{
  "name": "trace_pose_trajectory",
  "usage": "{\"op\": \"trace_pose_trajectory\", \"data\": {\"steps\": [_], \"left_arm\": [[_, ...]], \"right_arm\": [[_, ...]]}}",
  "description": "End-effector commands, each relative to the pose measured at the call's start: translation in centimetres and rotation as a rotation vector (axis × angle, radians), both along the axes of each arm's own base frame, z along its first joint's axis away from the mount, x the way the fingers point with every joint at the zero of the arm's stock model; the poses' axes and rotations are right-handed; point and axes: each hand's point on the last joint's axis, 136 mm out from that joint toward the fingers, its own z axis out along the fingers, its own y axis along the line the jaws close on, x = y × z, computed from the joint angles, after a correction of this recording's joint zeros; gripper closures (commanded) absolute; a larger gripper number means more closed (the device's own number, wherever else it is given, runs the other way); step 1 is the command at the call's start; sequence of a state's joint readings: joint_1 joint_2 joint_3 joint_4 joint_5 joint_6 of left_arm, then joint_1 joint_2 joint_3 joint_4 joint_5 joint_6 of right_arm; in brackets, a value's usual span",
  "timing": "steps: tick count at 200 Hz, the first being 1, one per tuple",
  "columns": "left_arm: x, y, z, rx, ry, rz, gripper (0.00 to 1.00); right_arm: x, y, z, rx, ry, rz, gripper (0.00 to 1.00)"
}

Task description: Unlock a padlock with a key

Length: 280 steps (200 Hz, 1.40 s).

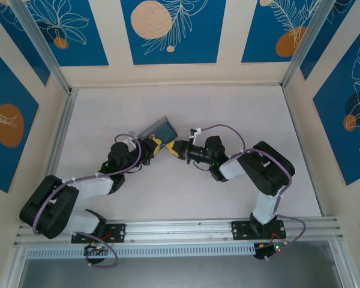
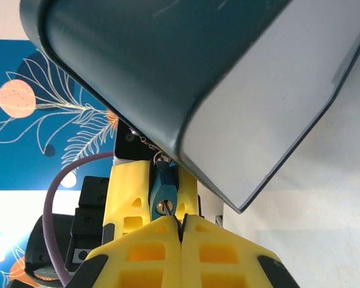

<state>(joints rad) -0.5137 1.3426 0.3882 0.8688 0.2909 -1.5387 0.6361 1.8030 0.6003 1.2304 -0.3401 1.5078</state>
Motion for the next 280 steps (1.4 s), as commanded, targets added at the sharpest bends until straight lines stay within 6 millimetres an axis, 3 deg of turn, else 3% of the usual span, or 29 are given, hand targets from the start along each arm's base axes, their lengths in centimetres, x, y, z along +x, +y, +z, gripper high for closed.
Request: {"op": "trace_pose_trajectory", "data": {"steps": [1, 37, 103, 143, 177, 208, 246, 280], "left_arm": [[-2.3, -2.8, 3.2, -0.055, -0.096, -0.180, 1.00], [-2.5, -2.8, 3.1, -0.047, -0.095, -0.187, 1.00], [-2.6, -3.0, 2.8, -0.037, -0.088, -0.201, 1.00], [-2.5, -3.0, 2.7, -0.038, -0.089, -0.191, 1.00], [-2.2, -2.9, 3.0, -0.041, -0.097, -0.174, 1.00], [-2.2, -3.0, 3.4, -0.051, -0.105, -0.173, 1.00], [-2.2, -2.9, 4.3, -0.079, -0.123, -0.162, 1.00], [-2.3, -3.0, 5.3, -0.105, -0.141, -0.164, 1.00]], "right_arm": [[0.3, 0.7, 0.4, -0.056, -0.059, 0.019, 1.00], [1.2, -0.4, -0.8, -0.122, -0.058, -0.007, 1.00], [2.3, -0.1, 0.5, -0.086, -0.070, 0.007, 1.00], [1.8, 1.1, 0.9, 0.020, 0.008, 0.021, 1.00], [0.1, 2.0, 0.9, 0.030, 0.050, 0.039, 1.00], [-1.1, 2.5, 0.0, -0.005, 0.069, 0.055, 1.00], [-0.2, 1.5, -2.0, -0.014, 0.072, 0.028, 1.00], [0.2, 2.1, -2.5, 0.019, 0.068, 0.074, 1.00]]}}
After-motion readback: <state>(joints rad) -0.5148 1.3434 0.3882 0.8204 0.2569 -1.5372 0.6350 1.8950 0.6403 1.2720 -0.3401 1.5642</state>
